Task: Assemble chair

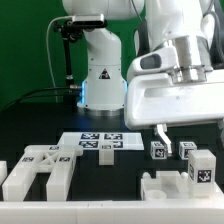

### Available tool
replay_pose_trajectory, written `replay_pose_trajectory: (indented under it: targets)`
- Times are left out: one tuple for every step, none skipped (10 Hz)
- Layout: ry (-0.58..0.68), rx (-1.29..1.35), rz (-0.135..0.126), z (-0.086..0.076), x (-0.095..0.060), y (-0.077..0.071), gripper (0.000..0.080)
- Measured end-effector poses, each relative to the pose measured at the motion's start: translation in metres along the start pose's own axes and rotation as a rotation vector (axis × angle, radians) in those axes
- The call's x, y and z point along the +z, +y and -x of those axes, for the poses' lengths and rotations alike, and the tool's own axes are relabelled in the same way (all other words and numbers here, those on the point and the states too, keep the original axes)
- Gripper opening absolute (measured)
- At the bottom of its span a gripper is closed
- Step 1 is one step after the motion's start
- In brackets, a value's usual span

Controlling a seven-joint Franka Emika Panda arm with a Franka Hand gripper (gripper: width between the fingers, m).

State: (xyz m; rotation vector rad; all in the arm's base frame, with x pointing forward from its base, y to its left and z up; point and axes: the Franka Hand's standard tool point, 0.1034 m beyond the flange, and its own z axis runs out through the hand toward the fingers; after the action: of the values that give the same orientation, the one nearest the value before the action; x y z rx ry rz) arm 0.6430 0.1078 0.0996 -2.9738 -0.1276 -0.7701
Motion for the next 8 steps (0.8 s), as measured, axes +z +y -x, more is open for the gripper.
replay_pose_trajectory:
  targets:
    - [0.000, 0.004, 0.001, -0.003, 0.001, 0.002, 0.0649]
    - [-0.058, 0.008, -0.006, 0.003, 0.005, 0.001, 0.0649]
    - [-0.166, 0.020, -0.020, 0.007, 0.009, -0.003, 0.0649]
    - [-0.229, 0.041, -0.029, 0.003, 0.012, -0.007, 0.0649]
    - [-0.282, 0.046, -0.036, 0.004, 0.017, -0.010, 0.0649]
    - [-0.375, 0.052, -0.042, 0.009, 0.020, -0.010, 0.0649]
    - [-0.460, 0.081, -0.041, 0.003, 0.022, -0.008, 0.0649]
    - [-0.459, 0.096, -0.038, 0.001, 0.023, -0.008, 0.0649]
